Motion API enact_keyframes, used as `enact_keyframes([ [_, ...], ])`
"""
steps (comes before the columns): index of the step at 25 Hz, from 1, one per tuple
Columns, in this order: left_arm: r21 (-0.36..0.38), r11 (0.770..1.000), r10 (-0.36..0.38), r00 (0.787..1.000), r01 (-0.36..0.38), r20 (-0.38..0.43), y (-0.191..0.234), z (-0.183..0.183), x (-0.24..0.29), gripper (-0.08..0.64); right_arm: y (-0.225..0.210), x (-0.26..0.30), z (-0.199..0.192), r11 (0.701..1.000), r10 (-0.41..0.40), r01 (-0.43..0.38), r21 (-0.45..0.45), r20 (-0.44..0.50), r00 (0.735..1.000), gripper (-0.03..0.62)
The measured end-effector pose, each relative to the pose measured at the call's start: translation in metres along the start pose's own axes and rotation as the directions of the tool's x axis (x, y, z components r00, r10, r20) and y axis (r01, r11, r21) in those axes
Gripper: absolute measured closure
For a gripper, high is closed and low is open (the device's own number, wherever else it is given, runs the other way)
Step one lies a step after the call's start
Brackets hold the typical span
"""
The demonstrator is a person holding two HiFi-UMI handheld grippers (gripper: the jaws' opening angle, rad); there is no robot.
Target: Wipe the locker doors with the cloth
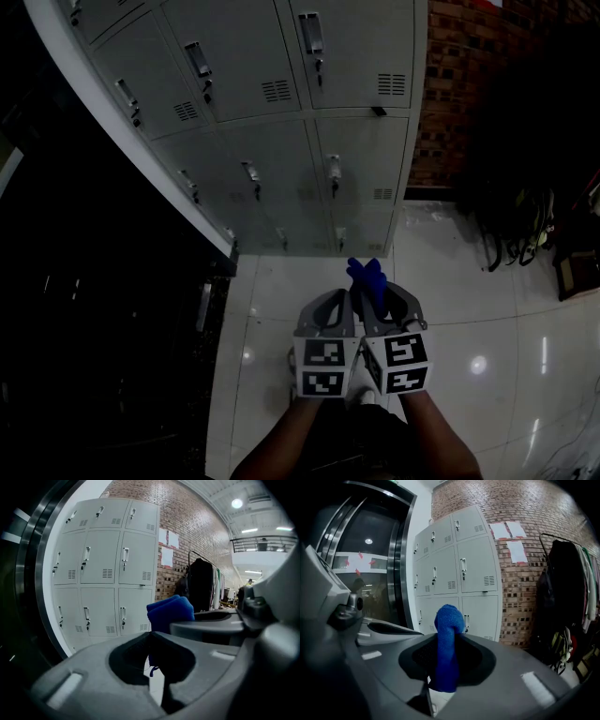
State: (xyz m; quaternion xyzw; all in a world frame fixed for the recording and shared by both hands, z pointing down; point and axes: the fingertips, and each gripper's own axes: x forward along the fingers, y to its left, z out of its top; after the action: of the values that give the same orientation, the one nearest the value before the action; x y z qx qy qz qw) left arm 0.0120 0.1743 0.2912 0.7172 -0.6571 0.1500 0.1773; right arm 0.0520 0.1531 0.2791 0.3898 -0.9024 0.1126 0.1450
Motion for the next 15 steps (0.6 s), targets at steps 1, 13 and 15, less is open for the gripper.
enact_keyframes([
  [1, -0.005, 1.000, 0.001, 1.000, -0.001, -0.001, 0.006, 0.001, 0.007, 0.557, 0.000, 0.009, 0.002, 1.000, 0.006, -0.006, -0.007, 0.000, 1.000, 0.508],
  [13, 0.027, 0.999, -0.035, 0.999, 0.035, 0.005, 0.096, 0.050, 0.121, 0.557, -0.029, 0.154, 0.046, 0.999, -0.031, 0.032, -0.010, 0.032, 0.999, 0.508],
  [15, 0.034, 0.999, -0.042, 0.999, 0.041, 0.011, 0.115, 0.063, 0.141, 0.557, -0.037, 0.181, 0.059, 0.999, -0.046, 0.047, -0.006, 0.052, 0.998, 0.508],
])
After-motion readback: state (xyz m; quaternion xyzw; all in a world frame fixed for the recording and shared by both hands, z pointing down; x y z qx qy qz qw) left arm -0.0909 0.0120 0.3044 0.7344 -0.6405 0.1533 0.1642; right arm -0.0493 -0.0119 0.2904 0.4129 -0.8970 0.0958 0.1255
